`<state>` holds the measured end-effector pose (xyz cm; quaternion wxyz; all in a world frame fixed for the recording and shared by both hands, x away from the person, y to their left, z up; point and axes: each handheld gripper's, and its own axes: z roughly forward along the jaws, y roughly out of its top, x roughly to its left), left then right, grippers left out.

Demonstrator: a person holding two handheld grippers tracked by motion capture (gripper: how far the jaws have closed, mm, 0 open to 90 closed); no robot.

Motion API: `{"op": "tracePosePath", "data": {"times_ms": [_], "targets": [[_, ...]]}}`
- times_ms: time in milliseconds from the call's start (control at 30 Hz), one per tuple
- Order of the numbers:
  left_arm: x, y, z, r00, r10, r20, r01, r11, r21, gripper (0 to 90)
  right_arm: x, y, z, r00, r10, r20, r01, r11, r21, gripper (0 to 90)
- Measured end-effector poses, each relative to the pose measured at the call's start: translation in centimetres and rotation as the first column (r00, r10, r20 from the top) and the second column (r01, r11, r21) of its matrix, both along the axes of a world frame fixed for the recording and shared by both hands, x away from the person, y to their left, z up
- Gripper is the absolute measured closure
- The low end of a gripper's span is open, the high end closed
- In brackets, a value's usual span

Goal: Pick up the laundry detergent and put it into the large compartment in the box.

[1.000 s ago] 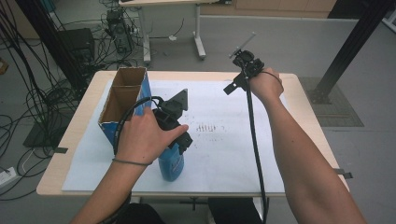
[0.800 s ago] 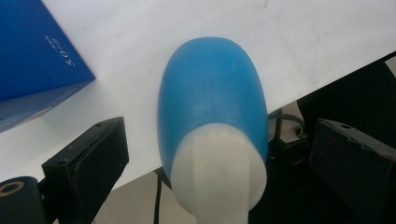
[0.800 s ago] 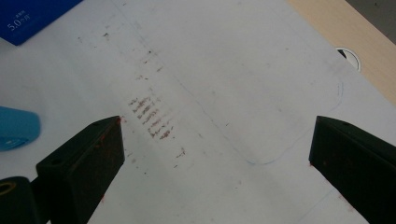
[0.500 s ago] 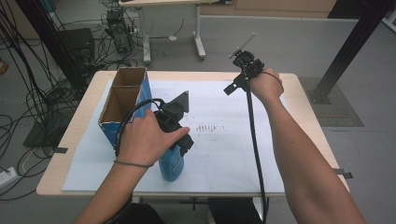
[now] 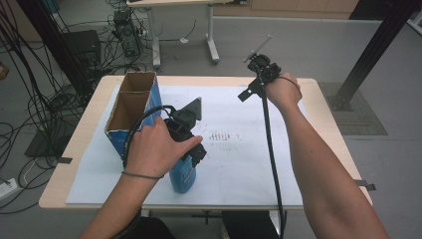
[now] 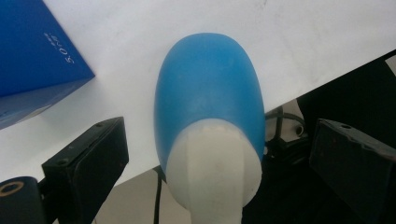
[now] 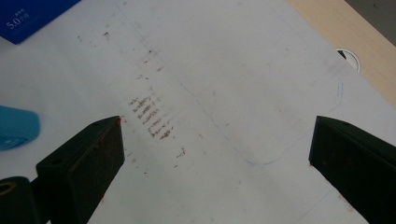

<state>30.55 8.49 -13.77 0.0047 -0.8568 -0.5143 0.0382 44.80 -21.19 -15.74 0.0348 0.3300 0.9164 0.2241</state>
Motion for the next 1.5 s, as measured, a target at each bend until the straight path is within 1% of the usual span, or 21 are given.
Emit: {"op": "tracePosePath", "data": {"times_ms": [100,133,267,300,400,467,600,833,900,1233,1300,1367,1500], "targets": [[-0.15,0.03,-0.04,1.0000,0.008,0.004,-0.008,0.9999,-0.007,4.9,-0.01,0.01,0.06,1.0000,0.007,0.006,-0.007,1.000,-0.005,3.3],[-0.03,-0.02,0.02,1.0000,-0.001,-0.001,0.001,1.0000,0.001,4.9,-0.01,0.01,0.06,1.0000,0.007,0.006,-0.007,1.000,-0.005,3.3],[-0.06,0.04,0.04,1.0000,0.000,-0.002,0.000,1.0000,-0.005,4.9,-0.12,0.04,0.16,1.0000,0.003,0.007,-0.003,1.000,-0.007,3.3],[-0.13,-0.09,0.07,1.0000,-0.001,0.001,0.000,1.0000,0.001,4.9,-0.15,0.04,0.15,1.0000,0.000,0.007,0.000,1.000,-0.006,3.3],[-0.16,-0.06,0.06,1.0000,-0.002,0.001,0.002,1.0000,-0.004,4.8,-0.15,-0.01,0.14,1.0000,0.003,0.008,-0.003,1.000,-0.006,3.3],[-0.29,-0.26,0.08,1.0000,-0.003,0.004,0.003,1.0000,0.005,4.8,-0.13,0.00,0.16,1.0000,0.005,0.006,-0.005,1.000,-0.007,3.4],[-0.35,-0.28,0.12,1.0000,0.000,0.005,0.000,1.0000,0.008,4.8,-0.28,0.09,0.23,0.9999,0.006,0.016,-0.006,1.000,-0.010,3.3],[-0.52,-0.25,0.22,0.9999,0.002,0.011,-0.002,1.0000,0.004,4.8,-0.32,0.28,0.35,0.9998,0.009,0.020,-0.008,1.000,-0.018,3.3],[-0.43,-0.30,0.29,0.9999,-0.001,0.011,0.001,0.9999,0.013,4.8,-0.40,0.30,0.38,0.9997,0.007,0.023,-0.007,1.000,-0.018,3.3],[-0.45,-0.10,0.20,0.9999,0.009,0.009,-0.009,0.9999,0.014,4.8,-0.55,0.28,0.46,0.9994,0.013,0.033,-0.012,1.000,-0.021,3.3],[-0.32,0.02,0.13,1.0000,0.005,0.001,-0.005,0.9999,0.009,4.8,-0.56,0.28,0.45,0.9994,0.014,0.032,-0.014,1.000,-0.017,3.4],[-0.30,-0.02,0.10,1.0000,0.007,0.000,-0.007,0.9999,0.012,4.9,-0.57,0.35,0.44,0.9994,0.016,0.032,-0.015,1.000,-0.019,3.4],[-0.37,0.10,0.10,0.9999,0.012,0.007,-0.012,0.9999,0.007,4.9,-0.66,0.40,0.55,0.9990,0.018,0.041,-0.017,1.000,-0.023,3.4]]}}
